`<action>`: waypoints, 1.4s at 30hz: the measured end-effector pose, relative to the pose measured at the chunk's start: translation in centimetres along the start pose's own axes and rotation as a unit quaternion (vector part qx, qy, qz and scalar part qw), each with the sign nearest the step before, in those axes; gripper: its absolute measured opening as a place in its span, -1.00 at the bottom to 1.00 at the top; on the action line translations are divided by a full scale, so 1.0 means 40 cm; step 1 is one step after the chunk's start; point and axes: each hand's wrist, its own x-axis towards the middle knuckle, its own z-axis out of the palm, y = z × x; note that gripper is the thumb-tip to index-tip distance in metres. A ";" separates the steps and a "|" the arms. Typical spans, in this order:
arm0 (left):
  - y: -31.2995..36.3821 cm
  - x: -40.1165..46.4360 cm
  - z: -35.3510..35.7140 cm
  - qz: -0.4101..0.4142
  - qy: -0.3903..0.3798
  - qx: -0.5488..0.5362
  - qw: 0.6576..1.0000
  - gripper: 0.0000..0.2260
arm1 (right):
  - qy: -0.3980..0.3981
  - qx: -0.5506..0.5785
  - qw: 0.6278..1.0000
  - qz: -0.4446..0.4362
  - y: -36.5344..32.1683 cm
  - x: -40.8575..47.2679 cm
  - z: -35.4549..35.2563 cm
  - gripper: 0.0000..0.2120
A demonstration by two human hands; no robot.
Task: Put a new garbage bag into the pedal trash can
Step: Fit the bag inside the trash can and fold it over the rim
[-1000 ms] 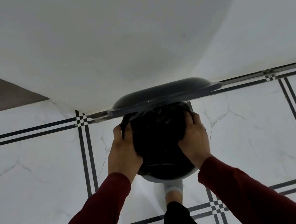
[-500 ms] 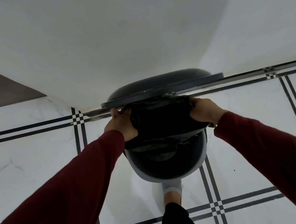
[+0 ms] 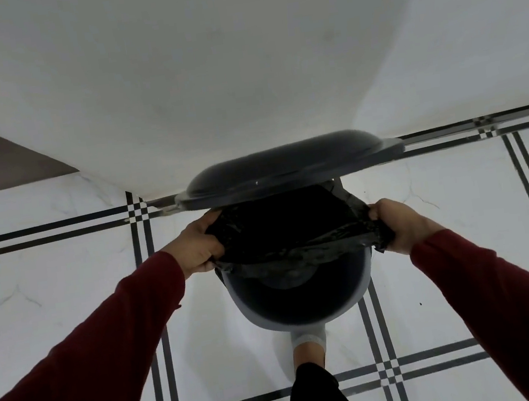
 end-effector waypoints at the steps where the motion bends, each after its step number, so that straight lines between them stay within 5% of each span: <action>1: 0.001 0.002 -0.001 -0.004 0.002 0.017 1.000 -0.16 | 0.008 0.000 1.000 0.000 0.001 0.001 -0.002 -0.82; 5: 0.024 -0.001 0.011 -0.034 0.001 0.041 0.999 -0.23 | 0.021 -0.020 1.000 -0.003 0.009 0.009 0.004 -0.84; 10: 0.035 0.008 0.049 -0.054 0.048 -0.036 0.997 -0.30 | 0.017 -0.221 0.970 -0.098 0.010 0.004 0.007 -0.86; 17: -0.045 -0.002 0.016 -0.014 0.071 -0.219 0.973 -0.40 | 0.011 0.012 0.995 -0.095 0.070 -0.052 -0.002 -0.59; 21: -0.075 -0.023 0.020 0.009 0.093 -0.294 0.951 -0.47 | 0.037 0.031 0.993 -0.104 0.096 -0.063 -0.018 -0.62; 27: -0.072 -0.066 0.040 0.016 0.106 -0.109 0.988 -0.37 | 0.011 -0.062 0.990 -0.127 0.123 -0.066 -0.037 -0.48; 31: -0.087 -0.093 0.062 0.011 0.046 0.057 0.997 -0.02 | -0.028 -0.031 0.988 -0.147 0.144 -0.078 -0.051 -0.45; 33: -0.109 -0.104 0.081 0.047 0.087 0.080 0.992 -0.02 | -0.018 -0.005 0.988 -0.151 0.163 -0.082 -0.047 -0.49; 38: -0.183 -0.121 0.138 0.122 0.328 0.027 0.936 -0.47 | 0.122 -0.021 0.975 -0.186 0.226 -0.086 -0.009 -0.76; 42: -0.230 -0.137 0.186 0.129 0.384 0.001 0.914 -0.72 | 0.146 0.006 0.977 -0.155 0.240 -0.104 0.007 -0.75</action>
